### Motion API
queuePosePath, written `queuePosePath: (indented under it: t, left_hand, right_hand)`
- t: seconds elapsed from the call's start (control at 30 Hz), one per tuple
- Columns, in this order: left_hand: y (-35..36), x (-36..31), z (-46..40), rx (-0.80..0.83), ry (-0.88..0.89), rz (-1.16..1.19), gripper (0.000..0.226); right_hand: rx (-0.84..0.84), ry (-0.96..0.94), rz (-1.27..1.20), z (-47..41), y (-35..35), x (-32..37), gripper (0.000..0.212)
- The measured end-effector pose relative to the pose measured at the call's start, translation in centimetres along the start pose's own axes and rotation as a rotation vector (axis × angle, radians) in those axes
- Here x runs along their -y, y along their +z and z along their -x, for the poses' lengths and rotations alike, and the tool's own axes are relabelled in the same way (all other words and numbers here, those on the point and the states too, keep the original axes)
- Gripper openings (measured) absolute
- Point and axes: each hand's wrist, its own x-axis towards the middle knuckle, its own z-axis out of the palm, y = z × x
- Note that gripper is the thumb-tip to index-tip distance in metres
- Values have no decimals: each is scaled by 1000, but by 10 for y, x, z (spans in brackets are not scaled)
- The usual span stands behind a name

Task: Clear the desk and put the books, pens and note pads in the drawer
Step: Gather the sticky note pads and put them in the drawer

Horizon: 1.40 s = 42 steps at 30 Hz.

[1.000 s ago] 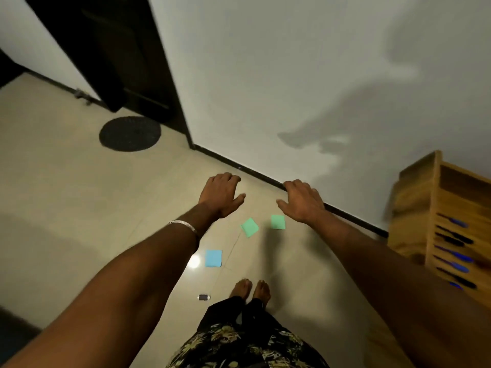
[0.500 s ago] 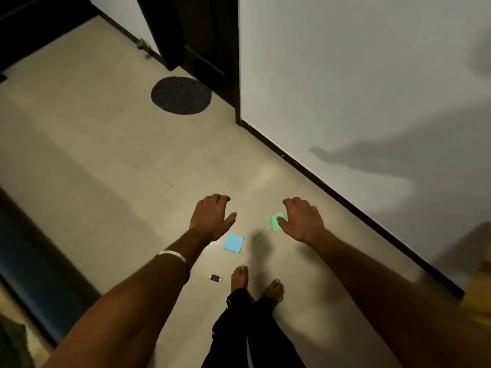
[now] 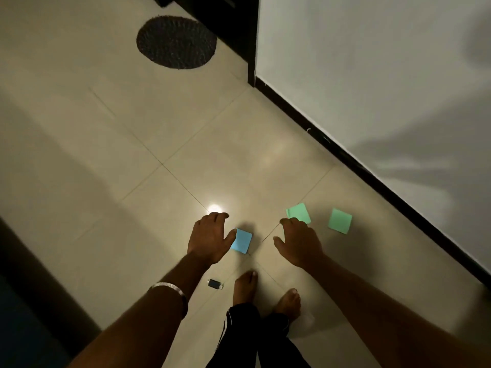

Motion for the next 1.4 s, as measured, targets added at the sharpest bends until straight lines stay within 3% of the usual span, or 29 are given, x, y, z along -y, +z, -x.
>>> queuePosePath:
  t: [0.13,0.4,0.57,0.73,0.9,1.03,1.2,1.4]
  left_hand:
    - [72,27,-27,45,-4,2,53]
    - [204,73,-80,81,6,1,71]
    - [273,95,-104,97,-20,43,63]
    - [328,113,-113,77,-29,99,72]
    - [349,114,-112,10,-104,250,59]
    - [355,100,-115,27,-257,451,45]
    - [353,90,-119,74,-541,730,31]
    - [324,65,-115,149,-656,1104,9]
  right_hand:
    - [74,31,-85,-41,75,-8,51]
    - [136,143,-318,-111,206,-13,52]
    - [176,230,-508,-147,276,-7,52]
    - [190,336,-673,-167,330,-1,58]
    - [76,394,-761,-170,353,6,51]
    - [18,432,-801,-169,358,16,26]
    - [111,612,-1100,-171,347,18,51]
    - [134,640,-1242,-154,327,1,22]
